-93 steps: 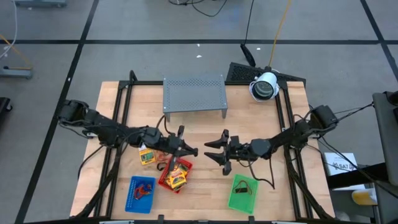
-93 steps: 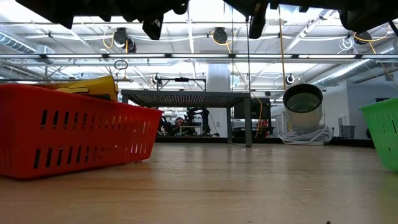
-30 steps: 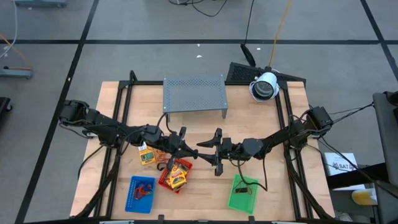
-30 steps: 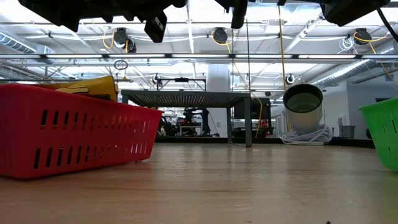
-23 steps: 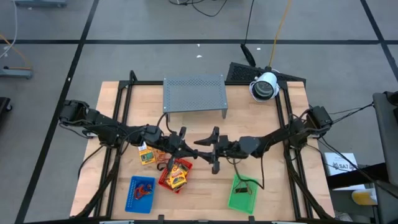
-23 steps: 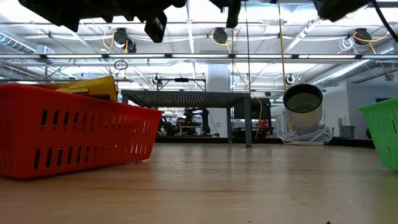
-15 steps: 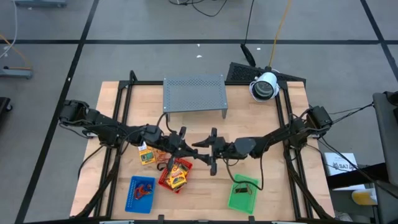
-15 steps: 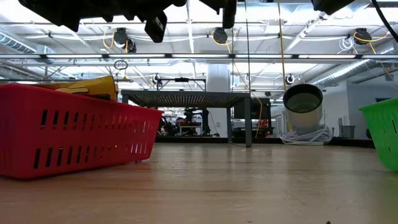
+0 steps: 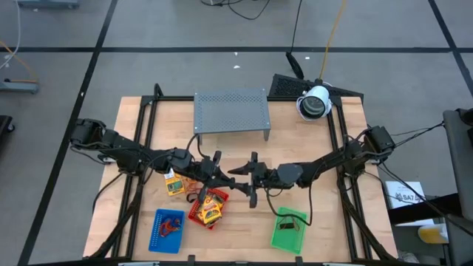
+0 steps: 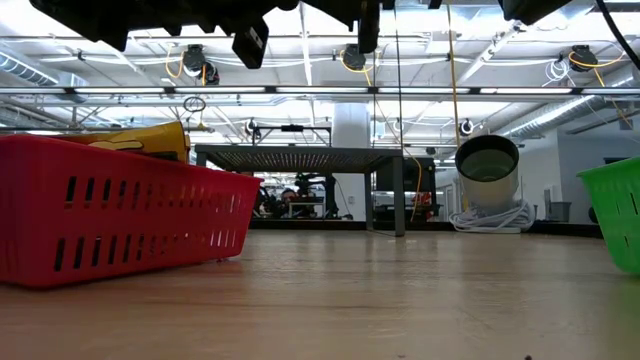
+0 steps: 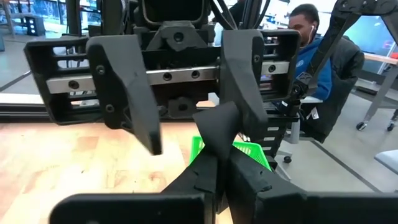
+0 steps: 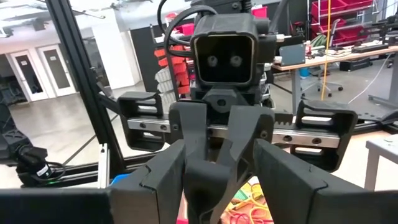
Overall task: Pick & Place Office Desk Supplies
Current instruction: Put the left black rubber band into the green basket
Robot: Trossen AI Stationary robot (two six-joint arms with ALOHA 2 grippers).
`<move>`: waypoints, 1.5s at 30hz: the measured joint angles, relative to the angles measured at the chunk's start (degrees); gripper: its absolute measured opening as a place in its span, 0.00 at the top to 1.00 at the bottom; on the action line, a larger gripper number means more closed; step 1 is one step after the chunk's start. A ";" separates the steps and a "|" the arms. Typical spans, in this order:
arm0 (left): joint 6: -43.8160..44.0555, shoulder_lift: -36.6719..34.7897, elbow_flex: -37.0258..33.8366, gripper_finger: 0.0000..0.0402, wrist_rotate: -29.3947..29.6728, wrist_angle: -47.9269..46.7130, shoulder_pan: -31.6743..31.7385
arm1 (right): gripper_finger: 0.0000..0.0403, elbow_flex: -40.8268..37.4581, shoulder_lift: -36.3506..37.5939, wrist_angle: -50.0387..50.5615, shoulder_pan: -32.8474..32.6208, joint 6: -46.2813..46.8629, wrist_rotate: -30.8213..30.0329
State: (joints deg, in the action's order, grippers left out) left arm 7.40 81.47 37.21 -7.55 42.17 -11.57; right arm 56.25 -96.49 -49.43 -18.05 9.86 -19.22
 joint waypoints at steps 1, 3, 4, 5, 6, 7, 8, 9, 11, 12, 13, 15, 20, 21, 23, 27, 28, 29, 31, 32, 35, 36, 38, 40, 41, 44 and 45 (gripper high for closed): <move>-0.01 0.00 0.00 0.96 0.00 0.00 -0.01 | 0.55 0.00 0.00 0.00 -0.05 -0.24 0.00; -0.20 0.00 0.00 0.98 0.00 0.07 0.00 | 0.56 0.00 0.00 0.00 -0.14 -0.38 0.04; -0.38 0.00 0.00 0.98 0.02 0.07 -0.02 | 0.57 0.00 0.00 0.00 -0.14 -0.45 0.06; -0.60 0.00 0.00 0.99 0.01 0.07 -0.02 | 0.58 0.00 0.00 0.02 -0.12 -0.46 0.04; -0.65 0.00 0.00 0.98 0.02 0.12 -0.02 | 0.59 0.00 0.00 0.00 -0.12 -0.45 0.02; -0.66 0.01 0.00 0.97 0.02 0.16 0.00 | 0.60 0.00 0.00 0.02 -0.12 -0.47 0.04; -0.66 0.00 0.00 0.96 0.04 0.15 0.00 | 0.62 0.00 0.00 0.02 -0.10 -0.47 0.04; -0.63 0.00 0.00 0.95 0.05 0.15 0.00 | 0.64 0.00 0.00 0.01 -0.10 -0.47 0.04; -0.63 0.02 0.00 0.94 0.08 0.16 0.00 | 0.68 0.00 0.00 0.02 -0.10 -0.47 0.04; -0.61 0.02 0.00 0.93 0.41 0.20 0.00 | 0.70 0.00 0.00 0.02 -0.12 -0.49 0.05; -0.61 0.02 0.00 0.93 0.93 0.41 -0.02 | 0.72 0.00 0.00 0.02 -0.12 -0.50 0.05; -0.64 0.02 0.00 0.93 1.57 1.43 -0.01 | 0.77 0.00 0.00 0.00 -0.12 -0.50 0.07; -1.11 0.03 0.00 0.93 1.55 2.49 -0.02 | 0.91 0.04 0.02 -0.21 -0.25 -1.50 0.04; -1.11 0.04 0.00 0.93 1.50 2.47 -0.02 | 0.94 0.04 0.02 -0.20 -0.37 -1.74 0.02; -1.14 0.06 0.00 0.93 1.04 2.47 -0.01 | 0.98 0.04 0.02 -0.17 -0.42 -2.20 0.08; -1.22 0.06 0.00 0.92 0.54 2.47 -0.02 | 0.97 0.04 0.02 -0.09 -0.45 -1.72 0.20; -1.25 0.06 0.00 0.92 0.50 2.47 -0.01 | 0.97 0.04 0.02 -0.08 -0.45 -1.72 0.20; -1.33 0.06 0.00 0.91 0.48 2.47 0.00 | 0.98 0.04 0.02 -0.04 -0.45 -1.70 0.20; -1.63 0.06 0.00 0.89 0.48 2.47 -0.02 | 0.99 0.04 0.02 -0.04 -0.45 -1.64 0.20; -1.77 0.06 0.00 0.86 0.44 2.47 -0.02 | 0.99 0.04 0.02 -0.04 -0.45 -1.62 0.20; -1.73 0.06 0.00 0.78 0.11 2.47 -0.02 | 0.99 0.04 0.02 -0.01 -0.45 -1.59 0.07; -1.70 0.06 0.00 0.75 0.04 2.48 -0.03 | 0.99 0.04 0.02 0.00 -0.45 -1.59 0.04; -1.41 0.06 0.00 0.68 -0.03 2.49 -0.07 | 0.99 0.04 0.02 0.02 -0.45 -1.59 0.00; -0.95 0.06 0.00 0.61 -0.06 2.47 -0.07 | 0.99 0.04 0.02 0.04 -0.45 -1.59 -0.05; -0.79 0.06 0.00 0.58 -0.06 2.41 -0.07 | 0.99 0.04 0.02 0.04 -0.45 -1.59 -0.09; -0.15 0.06 0.00 0.49 0.10 1.76 -0.07 | 0.99 0.04 0.02 0.22 -0.45 -1.59 -0.09; -0.03 0.06 0.00 0.47 0.31 1.53 -0.05 | 0.99 0.04 0.00 0.28 -0.45 -1.59 -0.02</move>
State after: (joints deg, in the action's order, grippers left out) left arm 7.37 81.54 37.21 -7.24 43.70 -11.63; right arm 56.29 -96.48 -49.15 -18.50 8.27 -19.25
